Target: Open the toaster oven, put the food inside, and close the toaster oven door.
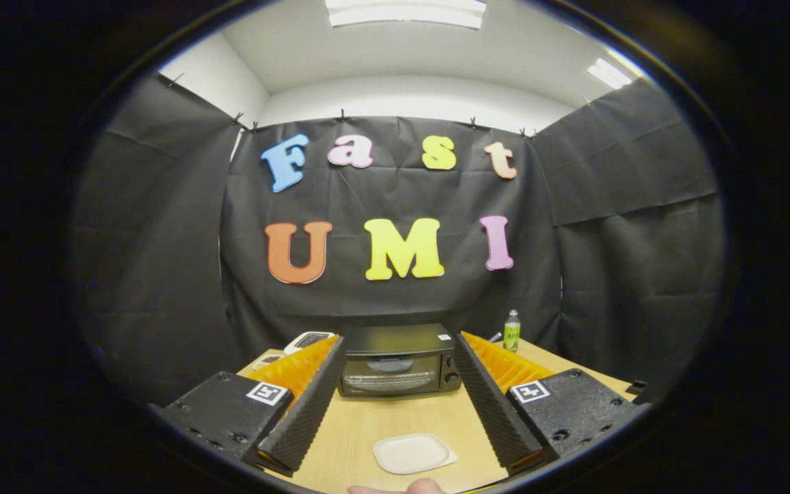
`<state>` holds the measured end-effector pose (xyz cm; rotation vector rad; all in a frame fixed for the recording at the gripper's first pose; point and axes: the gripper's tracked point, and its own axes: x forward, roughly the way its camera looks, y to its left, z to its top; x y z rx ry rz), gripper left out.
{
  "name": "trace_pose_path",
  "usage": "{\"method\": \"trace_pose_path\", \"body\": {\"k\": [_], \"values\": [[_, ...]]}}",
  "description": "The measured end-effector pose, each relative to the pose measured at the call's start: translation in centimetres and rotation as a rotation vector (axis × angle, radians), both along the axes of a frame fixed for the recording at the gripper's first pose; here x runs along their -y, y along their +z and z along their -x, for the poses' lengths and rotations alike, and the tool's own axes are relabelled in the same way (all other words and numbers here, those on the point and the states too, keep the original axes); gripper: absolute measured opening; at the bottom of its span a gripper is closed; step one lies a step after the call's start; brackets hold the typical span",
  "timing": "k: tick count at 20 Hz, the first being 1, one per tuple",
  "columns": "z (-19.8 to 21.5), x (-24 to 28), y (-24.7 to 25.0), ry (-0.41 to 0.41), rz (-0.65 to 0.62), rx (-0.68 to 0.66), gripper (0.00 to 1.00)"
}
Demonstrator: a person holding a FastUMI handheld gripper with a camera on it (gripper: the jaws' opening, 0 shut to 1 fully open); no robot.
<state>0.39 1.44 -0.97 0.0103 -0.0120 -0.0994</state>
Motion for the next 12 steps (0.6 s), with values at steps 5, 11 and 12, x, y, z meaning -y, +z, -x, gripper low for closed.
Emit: {"method": "trace_pose_path", "body": {"k": [5, 11, 12], "values": [[0.10, -0.08, 0.30, -0.004, 0.006, 0.009, 1.00], [-0.17, -0.20, -0.05, 0.006, 0.002, -0.002, 1.00], [-0.36, -0.15, -0.19, 0.008, -0.004, -0.008, 1.00]]}}
